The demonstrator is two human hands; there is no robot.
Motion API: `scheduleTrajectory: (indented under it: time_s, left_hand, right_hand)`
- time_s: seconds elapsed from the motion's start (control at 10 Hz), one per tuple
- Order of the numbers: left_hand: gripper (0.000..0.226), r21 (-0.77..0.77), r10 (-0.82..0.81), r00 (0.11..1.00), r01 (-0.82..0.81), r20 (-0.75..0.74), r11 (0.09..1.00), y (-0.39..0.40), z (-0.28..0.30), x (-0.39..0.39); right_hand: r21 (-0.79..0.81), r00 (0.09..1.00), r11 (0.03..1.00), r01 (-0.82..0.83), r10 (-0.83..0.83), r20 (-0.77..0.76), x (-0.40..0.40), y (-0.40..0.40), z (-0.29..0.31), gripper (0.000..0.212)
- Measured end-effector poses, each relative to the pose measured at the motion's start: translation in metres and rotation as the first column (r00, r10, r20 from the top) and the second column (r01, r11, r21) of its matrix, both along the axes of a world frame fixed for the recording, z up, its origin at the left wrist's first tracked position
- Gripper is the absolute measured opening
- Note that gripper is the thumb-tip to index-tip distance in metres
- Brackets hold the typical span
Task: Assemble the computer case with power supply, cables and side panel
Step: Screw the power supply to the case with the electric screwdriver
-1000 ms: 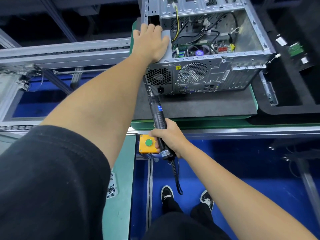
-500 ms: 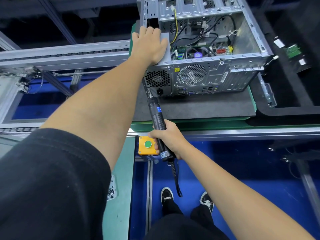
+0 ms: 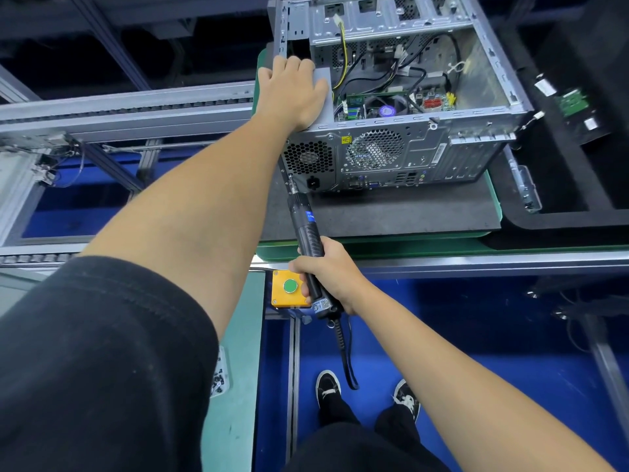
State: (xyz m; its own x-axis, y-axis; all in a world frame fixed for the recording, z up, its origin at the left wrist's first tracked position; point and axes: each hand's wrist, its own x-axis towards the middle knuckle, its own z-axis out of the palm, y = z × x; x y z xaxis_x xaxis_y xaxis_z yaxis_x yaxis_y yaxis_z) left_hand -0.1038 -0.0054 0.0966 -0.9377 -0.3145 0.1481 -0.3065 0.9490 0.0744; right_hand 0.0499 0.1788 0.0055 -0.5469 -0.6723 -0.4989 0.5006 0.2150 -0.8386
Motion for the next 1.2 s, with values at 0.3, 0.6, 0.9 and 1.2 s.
scheduleTrajectory:
  time_s: [0.3, 0.6, 0.9, 1.2]
  left_hand:
    - [0.045, 0.003, -0.004, 1.0, 0.004, -0.006, 1.0, -0.001, 0.0, 0.0]
    - [0.044, -0.008, -0.009, 1.0, 0.009, 0.001, 1.0, 0.0, 0.0, 0.0]
    - [0.046, -0.019, -0.006, 1.0, 0.006, 0.008, 1.0, -0.002, -0.002, -0.003]
    - [0.046, -0.009, -0.011, 1.0, 0.011, -0.012, 1.0, -0.004, -0.004, -0.004]
  right_hand:
    - [0.012, 1.0, 1.0, 0.016, -0.016, 0.007, -0.001, 0.001, 0.001, 0.027]
    - [0.008, 0.999, 1.0, 0.026, -0.026, 0.025, 0.005, -0.008, 0.003, 0.027]
    - [0.059, 0.997, 0.996, 0.061, -0.059, -0.043, 0.01, -0.014, 0.0, 0.024]
    - [0.071, 0.996, 0.995, 0.069, -0.065, -0.054, 0.012, -0.015, -0.002, 0.024]
